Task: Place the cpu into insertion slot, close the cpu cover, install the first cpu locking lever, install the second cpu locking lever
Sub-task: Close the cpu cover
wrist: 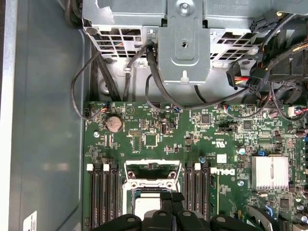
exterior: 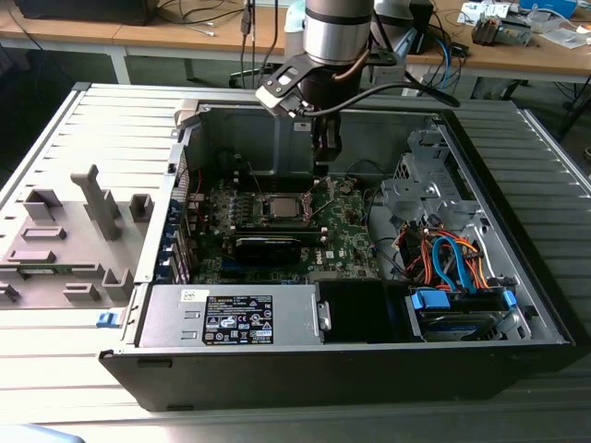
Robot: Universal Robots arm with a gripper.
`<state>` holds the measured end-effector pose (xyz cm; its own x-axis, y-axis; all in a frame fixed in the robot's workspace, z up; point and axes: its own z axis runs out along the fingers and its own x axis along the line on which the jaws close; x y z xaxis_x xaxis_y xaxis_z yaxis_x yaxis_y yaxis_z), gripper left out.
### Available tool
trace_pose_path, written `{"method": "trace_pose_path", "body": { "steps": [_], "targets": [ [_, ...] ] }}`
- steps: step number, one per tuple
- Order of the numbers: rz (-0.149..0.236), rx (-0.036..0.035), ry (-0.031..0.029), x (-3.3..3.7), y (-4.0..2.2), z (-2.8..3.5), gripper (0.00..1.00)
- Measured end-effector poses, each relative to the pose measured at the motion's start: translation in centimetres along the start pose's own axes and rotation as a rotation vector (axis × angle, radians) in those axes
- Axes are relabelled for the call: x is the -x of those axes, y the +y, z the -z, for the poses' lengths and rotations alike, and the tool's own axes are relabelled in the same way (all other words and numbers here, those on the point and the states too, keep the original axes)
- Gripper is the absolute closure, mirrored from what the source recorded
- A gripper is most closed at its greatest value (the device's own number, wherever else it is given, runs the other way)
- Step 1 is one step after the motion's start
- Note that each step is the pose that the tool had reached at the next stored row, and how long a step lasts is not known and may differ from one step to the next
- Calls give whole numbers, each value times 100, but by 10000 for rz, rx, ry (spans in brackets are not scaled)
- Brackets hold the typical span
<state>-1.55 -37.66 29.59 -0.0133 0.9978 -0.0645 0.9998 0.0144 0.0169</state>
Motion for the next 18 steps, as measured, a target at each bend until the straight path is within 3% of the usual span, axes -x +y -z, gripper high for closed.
{"method": "trace_pose_path", "body": {
  "steps": [18],
  "targets": [
    [1, 0, 0, 1, 154, -17, 89]
  ]
}}
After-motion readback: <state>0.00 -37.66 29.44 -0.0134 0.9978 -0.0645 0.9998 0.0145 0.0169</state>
